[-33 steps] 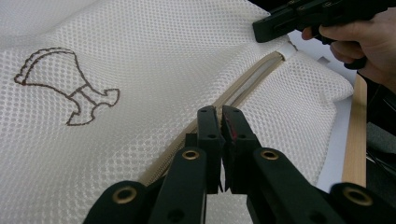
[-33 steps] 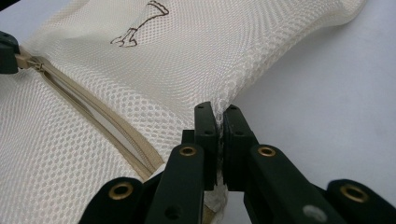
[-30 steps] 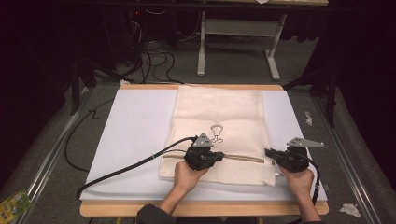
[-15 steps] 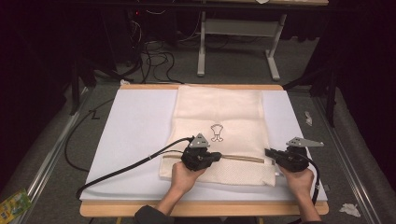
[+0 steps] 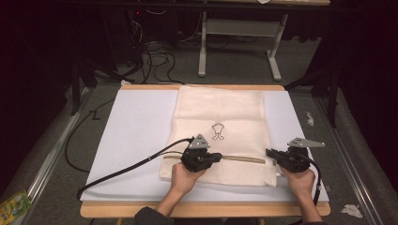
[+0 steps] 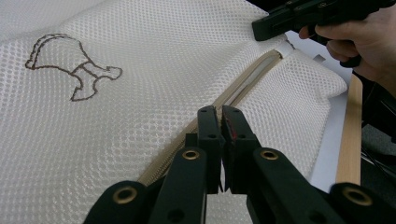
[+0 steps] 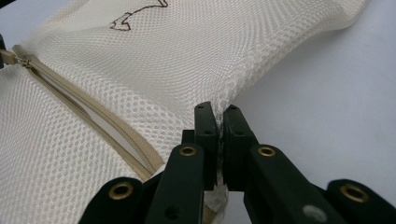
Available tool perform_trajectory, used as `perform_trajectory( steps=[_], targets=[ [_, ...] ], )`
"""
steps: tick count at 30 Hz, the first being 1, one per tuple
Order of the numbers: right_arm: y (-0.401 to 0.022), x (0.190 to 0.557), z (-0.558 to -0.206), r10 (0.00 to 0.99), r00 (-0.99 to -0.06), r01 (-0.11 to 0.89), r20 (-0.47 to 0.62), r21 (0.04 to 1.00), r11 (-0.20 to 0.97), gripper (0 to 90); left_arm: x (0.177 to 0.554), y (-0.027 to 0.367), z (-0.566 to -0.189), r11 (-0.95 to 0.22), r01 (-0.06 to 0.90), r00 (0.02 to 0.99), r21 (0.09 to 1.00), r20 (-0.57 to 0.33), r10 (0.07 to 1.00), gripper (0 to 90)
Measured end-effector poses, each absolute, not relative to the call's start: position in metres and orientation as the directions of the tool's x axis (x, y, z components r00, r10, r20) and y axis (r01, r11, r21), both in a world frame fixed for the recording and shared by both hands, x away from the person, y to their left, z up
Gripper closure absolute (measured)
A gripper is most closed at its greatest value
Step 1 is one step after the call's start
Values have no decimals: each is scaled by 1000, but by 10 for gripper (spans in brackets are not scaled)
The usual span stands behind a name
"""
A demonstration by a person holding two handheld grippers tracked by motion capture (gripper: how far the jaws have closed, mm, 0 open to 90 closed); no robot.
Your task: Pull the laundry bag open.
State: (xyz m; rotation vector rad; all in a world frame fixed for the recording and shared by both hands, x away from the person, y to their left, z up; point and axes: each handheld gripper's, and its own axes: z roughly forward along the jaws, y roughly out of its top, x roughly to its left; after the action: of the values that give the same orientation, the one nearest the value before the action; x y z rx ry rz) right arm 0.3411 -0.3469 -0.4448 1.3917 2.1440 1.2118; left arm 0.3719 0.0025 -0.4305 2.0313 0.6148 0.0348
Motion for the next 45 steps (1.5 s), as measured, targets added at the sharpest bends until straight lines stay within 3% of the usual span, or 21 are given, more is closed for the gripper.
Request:
perform_trajectory(
  steps=[45],
  targets=[
    [-348, 343, -442, 865, -471, 598, 172, 783, 170, 876, 368, 42, -431, -354, 438, 841, 826, -237, 487, 870]
  ],
)
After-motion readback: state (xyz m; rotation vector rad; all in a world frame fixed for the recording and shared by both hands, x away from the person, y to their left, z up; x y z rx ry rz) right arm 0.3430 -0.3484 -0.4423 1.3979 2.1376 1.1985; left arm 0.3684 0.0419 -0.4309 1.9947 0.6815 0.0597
